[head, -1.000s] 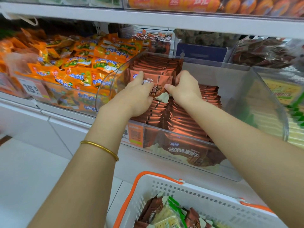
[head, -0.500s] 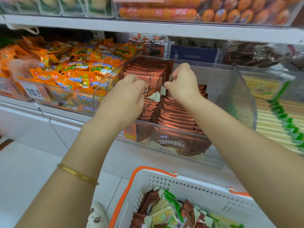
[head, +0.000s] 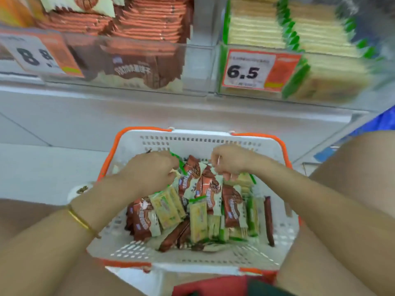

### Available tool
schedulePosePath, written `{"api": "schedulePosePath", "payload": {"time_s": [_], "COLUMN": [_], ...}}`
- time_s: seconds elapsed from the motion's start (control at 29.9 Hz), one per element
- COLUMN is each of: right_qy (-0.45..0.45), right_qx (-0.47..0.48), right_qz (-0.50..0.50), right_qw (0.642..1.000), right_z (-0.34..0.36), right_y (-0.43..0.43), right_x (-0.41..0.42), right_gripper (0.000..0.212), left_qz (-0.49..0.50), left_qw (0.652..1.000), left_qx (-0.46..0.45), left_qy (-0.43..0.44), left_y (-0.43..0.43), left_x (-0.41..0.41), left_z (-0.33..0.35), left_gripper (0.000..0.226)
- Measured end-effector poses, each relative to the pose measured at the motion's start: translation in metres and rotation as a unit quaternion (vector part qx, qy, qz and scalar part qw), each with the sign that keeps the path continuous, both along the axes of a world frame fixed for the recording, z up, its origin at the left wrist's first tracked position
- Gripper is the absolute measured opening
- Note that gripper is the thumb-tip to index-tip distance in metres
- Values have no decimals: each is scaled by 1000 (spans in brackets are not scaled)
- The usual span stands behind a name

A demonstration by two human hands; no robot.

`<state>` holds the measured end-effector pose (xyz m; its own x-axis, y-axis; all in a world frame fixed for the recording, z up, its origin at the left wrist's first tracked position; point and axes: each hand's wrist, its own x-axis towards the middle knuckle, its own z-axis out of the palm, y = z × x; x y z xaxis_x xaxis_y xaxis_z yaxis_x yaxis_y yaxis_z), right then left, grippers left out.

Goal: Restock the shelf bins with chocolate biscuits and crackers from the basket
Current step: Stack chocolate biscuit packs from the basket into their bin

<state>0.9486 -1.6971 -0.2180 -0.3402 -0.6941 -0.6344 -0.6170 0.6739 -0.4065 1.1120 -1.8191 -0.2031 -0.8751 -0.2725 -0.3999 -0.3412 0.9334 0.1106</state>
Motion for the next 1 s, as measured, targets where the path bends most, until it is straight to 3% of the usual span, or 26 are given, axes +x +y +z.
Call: {"api": "schedulePosePath", "payload": {"time_s": [0.13, 0.23, 0.3, 0.37, 0.47, 0.6, 0.7, 0.77, 0.87, 1.0], "right_qy": [65, 68, 72, 47, 41, 64, 54, 22, -38, -223], "right_qx": [120, 135, 126, 125, 106, 93, 98, 103, 86, 0], "right_qz": [41, 22, -9, -104, -227, -306, -319, -305, -337, -403], "right_qw": [990, 988, 989, 986, 967, 945, 941, 946, 937, 888], "right_z": [-93, -131, -153, -170, -185, -189, -182, -176, -158, -96], "right_y": [36, 59, 69, 71, 71, 72, 69, 68, 59, 37], "right_x": [-21, -20, -16, -9, 3, 10, 9, 7, -3, -26], "right_gripper": [4, 52, 68, 80, 80, 82, 62, 49, 55, 47], "left_qz": [-42, -65, -79, -87, -78, -76, -60, -50, -31, 40], "left_qw": [997, 995, 995, 994, 994, 994, 995, 995, 994, 983], "left_qx": [1, 7, 4, 4, 18, 26, 43, 63, 88, 175], "left_qy": [-63, -74, -65, -62, -75, -76, -71, -66, -61, -43], "left_y": [10, 19, 23, 24, 24, 22, 21, 22, 22, 18], "left_x": [-15, -18, -16, -13, -8, -8, -12, -14, -15, -18], "left_z": [-29, -37, -40, -42, -44, -43, -43, -43, -41, -33], "left_gripper": [32, 33, 33, 32, 33, 34, 35, 35, 36, 45]}}
